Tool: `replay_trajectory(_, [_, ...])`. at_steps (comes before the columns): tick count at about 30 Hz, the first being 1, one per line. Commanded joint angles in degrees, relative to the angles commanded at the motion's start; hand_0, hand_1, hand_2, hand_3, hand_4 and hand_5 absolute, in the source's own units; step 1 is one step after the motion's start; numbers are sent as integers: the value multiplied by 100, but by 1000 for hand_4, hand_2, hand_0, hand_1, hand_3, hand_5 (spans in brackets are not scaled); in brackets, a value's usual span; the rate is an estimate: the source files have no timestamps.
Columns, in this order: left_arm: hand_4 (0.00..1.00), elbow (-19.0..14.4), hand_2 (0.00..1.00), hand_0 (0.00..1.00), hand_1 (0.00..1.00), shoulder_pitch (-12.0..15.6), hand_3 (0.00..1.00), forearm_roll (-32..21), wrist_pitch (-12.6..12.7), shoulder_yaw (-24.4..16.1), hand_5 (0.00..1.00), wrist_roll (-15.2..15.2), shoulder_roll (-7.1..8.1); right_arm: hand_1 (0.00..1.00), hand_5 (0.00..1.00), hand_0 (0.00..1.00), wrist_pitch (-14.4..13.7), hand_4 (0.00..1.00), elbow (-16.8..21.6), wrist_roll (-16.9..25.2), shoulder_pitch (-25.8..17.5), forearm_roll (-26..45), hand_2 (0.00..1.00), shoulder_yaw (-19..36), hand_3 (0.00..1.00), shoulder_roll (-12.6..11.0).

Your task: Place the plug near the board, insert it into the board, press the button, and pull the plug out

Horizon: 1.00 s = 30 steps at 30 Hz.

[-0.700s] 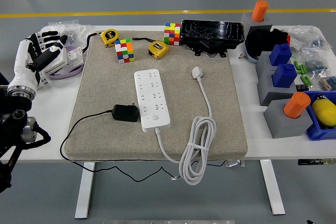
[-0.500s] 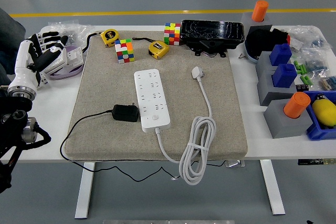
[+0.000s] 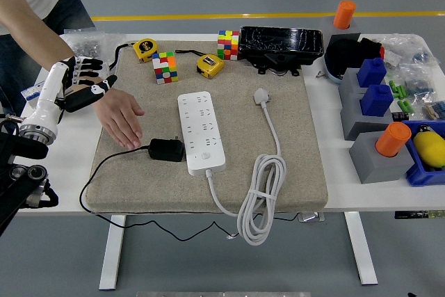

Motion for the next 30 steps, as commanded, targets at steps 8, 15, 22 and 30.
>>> replay_trajectory(8, [870,-86,695,603,679,213,633,118,58,-23,325,-32,32,689,530,680,3,938,8,3,-33,-16,697,17,602,24])
replay_trajectory(15, [873,-166,699,612,682,285,638,302,96,-13,324,-51,65,690,532,682,7,938,2,2,-25,-21,697,77,602,69])
replay_trajectory(22, [889,-208,730,641,692,339,650,824,178,107,302,-107,161,690,531,682,2,939,1,0,-50,-29,697,76,602,46])
replay_trajectory(30, [893,-222,743,655,703,249,675,1158,-63,314,286,-149,237,689,531,684,3,938,10,3,-61,-26,697,59,602,49])
